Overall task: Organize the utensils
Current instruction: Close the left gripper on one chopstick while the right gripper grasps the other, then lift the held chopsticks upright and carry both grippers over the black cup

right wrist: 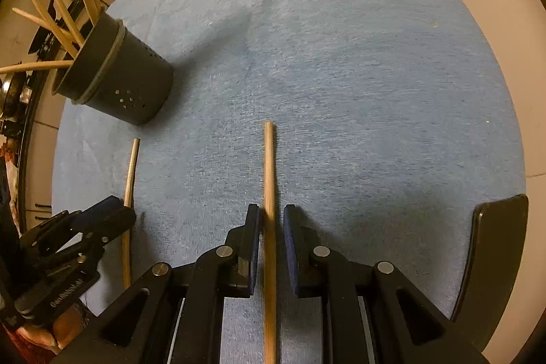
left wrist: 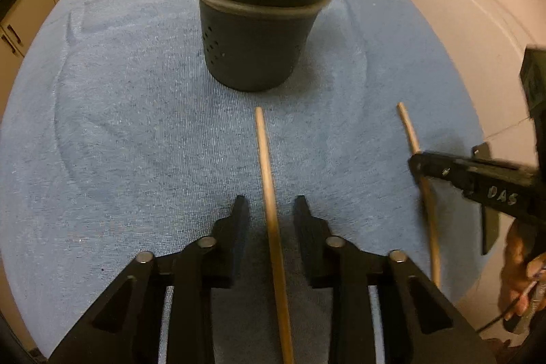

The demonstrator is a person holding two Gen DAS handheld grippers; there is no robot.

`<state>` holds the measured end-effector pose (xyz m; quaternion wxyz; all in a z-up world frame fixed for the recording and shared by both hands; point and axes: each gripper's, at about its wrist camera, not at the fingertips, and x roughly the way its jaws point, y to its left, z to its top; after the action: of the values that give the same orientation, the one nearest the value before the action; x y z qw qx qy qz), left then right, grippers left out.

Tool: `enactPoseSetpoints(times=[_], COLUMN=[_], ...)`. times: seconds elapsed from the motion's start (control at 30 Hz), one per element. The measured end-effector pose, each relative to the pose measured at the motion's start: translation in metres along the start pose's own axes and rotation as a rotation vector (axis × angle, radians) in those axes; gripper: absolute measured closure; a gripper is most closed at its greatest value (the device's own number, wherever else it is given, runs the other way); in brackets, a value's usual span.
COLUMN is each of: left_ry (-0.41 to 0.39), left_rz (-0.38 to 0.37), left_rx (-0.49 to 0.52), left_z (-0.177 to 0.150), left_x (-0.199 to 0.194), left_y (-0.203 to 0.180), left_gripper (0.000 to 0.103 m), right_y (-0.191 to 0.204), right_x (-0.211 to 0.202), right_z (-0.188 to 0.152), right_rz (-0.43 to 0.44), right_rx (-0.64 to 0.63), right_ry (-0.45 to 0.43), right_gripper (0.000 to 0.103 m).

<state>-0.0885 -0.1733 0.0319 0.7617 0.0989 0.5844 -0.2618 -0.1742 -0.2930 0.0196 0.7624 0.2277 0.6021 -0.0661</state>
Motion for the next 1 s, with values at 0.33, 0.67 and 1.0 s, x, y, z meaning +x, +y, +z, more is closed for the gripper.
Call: enactPoseSetpoints(times=[0.33, 0.67, 1.0], left_ry=[-0.117, -0.369, -0.450], left_rz=[-0.037, -0.061, -0.033], left_rx=[0.015, 0.007, 0.008], left_z=[-0.008, -0.012, -0.022], left_x=[-0.036, -0.127, -0.176], left_y=[-0.002, 0.000, 0.017], left_gripper=[0.097, 0.097, 0.097], right_y=[0.029, 0.075, 0.097], right_x=[-0.014, -0.103, -0.141], right_z=[-0.006, -0.025, -0.041], right_rz=[0.025, 0.152, 0.182], right_rx=[-0.065, -0.123, -0.148], right_ry=[-0.058, -0.382, -0.526], right_gripper=[0.096, 0.096, 0.096])
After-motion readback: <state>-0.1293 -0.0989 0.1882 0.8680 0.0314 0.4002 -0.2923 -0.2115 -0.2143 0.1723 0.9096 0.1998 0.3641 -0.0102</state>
